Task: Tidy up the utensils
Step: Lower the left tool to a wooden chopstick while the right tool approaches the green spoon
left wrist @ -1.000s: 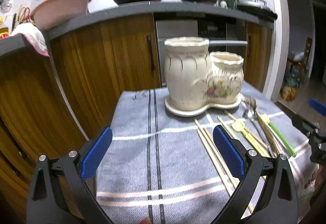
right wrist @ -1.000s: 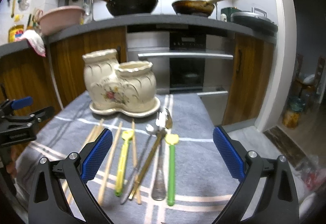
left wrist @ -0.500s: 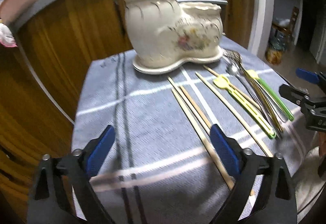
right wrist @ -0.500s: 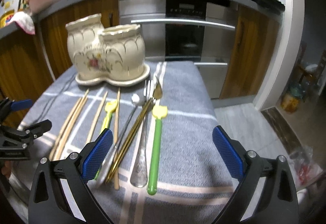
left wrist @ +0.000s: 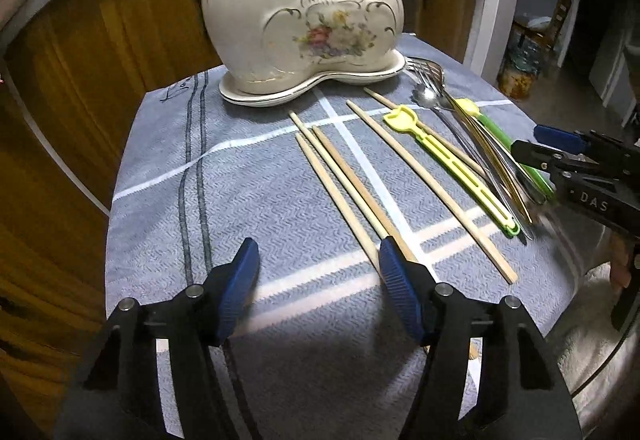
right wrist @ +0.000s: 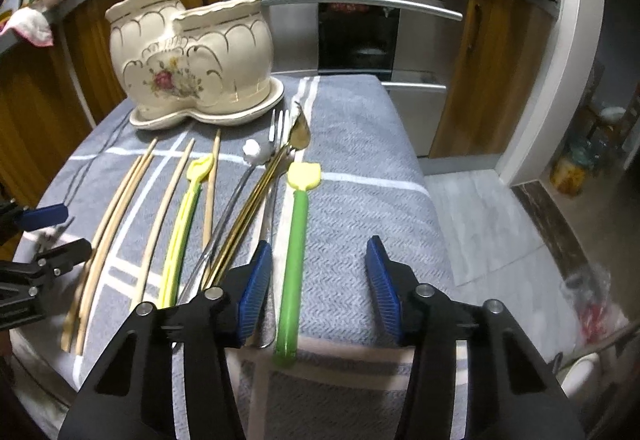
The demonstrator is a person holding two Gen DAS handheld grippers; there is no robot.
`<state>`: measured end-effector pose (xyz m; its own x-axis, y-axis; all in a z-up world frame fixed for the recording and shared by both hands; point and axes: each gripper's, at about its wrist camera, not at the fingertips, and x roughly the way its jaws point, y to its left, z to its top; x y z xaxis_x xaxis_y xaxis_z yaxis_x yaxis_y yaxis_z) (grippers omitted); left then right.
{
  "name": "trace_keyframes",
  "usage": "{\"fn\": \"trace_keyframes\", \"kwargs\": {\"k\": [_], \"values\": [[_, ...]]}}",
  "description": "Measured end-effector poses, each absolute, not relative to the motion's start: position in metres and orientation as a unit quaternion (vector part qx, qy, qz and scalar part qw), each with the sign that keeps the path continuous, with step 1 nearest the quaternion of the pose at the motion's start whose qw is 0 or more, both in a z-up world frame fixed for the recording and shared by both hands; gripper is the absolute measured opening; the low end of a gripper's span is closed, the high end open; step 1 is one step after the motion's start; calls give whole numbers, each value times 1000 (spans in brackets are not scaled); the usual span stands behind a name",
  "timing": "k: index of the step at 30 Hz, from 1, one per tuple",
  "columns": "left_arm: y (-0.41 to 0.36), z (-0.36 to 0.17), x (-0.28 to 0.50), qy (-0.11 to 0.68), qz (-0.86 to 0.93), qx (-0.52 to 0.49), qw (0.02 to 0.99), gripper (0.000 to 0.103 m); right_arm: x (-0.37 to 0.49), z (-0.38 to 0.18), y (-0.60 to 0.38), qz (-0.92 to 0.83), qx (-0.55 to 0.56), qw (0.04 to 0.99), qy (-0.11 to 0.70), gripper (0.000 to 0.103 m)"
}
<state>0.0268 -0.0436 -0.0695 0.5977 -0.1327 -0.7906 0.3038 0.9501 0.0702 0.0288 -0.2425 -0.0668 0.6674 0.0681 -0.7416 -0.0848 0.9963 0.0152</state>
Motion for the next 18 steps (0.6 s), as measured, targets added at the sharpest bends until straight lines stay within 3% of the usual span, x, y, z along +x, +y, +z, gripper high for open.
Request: {"fn": "trace_keyframes", "kwargs": {"k": [3,5,6,7,18], "values": [[-45,-69,27,433,-129,101,886,56,31,-68,-243,45,-6,911,411,43],[-45,-67,28,432,-127,106,886,44,32,-68,-244,50,0,909,413,41],[-44,-68,30,436,-120,112,885,27,33,-67,-244,51,4,909,414,39],[-41,-70,32,442,-114,115,882,22,34,-67,-244,55,9,907,417,39],[-43,-57,24,449,-158,47,878,24,42,-64,-239,68,15,904,423,29]]}}
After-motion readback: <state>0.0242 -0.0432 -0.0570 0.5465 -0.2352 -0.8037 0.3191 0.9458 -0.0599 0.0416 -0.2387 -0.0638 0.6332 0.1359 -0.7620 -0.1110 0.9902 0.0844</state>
